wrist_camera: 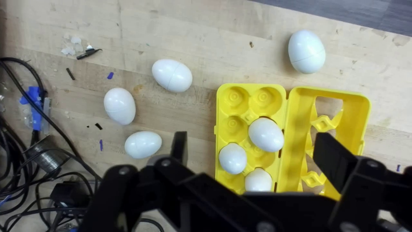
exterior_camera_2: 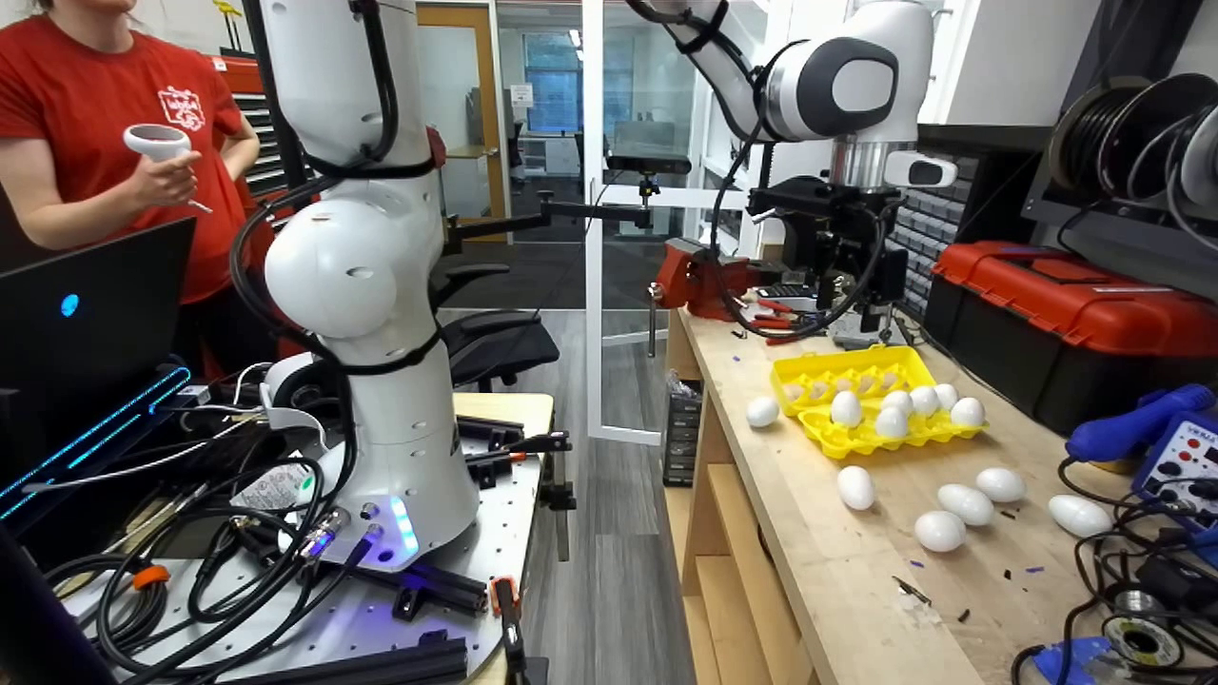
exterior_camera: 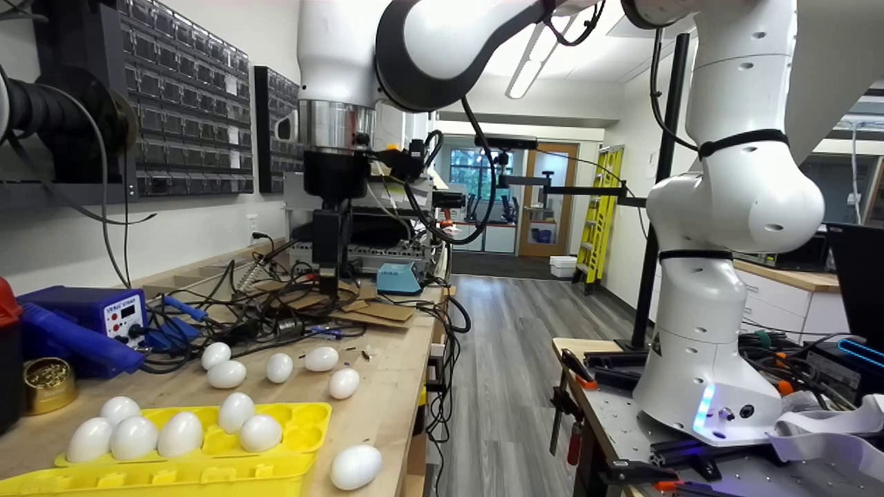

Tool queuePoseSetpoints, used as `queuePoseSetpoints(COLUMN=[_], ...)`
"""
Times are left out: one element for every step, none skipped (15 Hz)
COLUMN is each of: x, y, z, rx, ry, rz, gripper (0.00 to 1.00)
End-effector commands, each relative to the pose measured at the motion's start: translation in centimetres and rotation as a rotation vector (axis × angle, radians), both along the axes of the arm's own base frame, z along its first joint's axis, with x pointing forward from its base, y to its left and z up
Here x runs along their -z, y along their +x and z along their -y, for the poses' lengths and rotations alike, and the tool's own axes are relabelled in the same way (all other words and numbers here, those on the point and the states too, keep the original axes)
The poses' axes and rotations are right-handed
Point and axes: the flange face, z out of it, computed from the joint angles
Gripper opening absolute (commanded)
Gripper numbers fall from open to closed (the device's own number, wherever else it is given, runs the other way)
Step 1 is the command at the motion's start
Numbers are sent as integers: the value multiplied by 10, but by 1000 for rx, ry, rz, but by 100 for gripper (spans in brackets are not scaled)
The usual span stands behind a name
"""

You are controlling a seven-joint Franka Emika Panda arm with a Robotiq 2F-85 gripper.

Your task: Pick an egg from the egg holder and put it on the workbench

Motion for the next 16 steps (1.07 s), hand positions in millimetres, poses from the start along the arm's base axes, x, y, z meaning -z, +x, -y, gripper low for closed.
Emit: queuePoseSetpoints(x=[16, 22, 30, 36, 41, 47, 52, 57, 63, 69, 74, 80, 85, 91, 95, 100], y=[8, 12, 16, 21, 24, 29, 33, 38, 42, 47, 50, 54, 57, 60, 63, 66], z=[-21, -26, -31, -35, -38, -41, -43, -46, -49, -51, -53, -56, -58, -60, -61, -63], rx=[3, -2, -2, -13, -14, -19, -22, -21, -18, -16, -15, -18, -19, -19, -18, -16], ry=[31, 41, 42, 50, 50, 50, 53, 55, 54, 53, 54, 53, 50, 46, 43, 42], rz=[-34, -33, -33, -34, -36, -32, -32, -32, -36, -40, -45, -49, -50, -56, -59, -64], gripper=[100, 100, 100, 100, 100, 100, 100, 100, 100, 100, 100, 100, 100, 100, 100, 100])
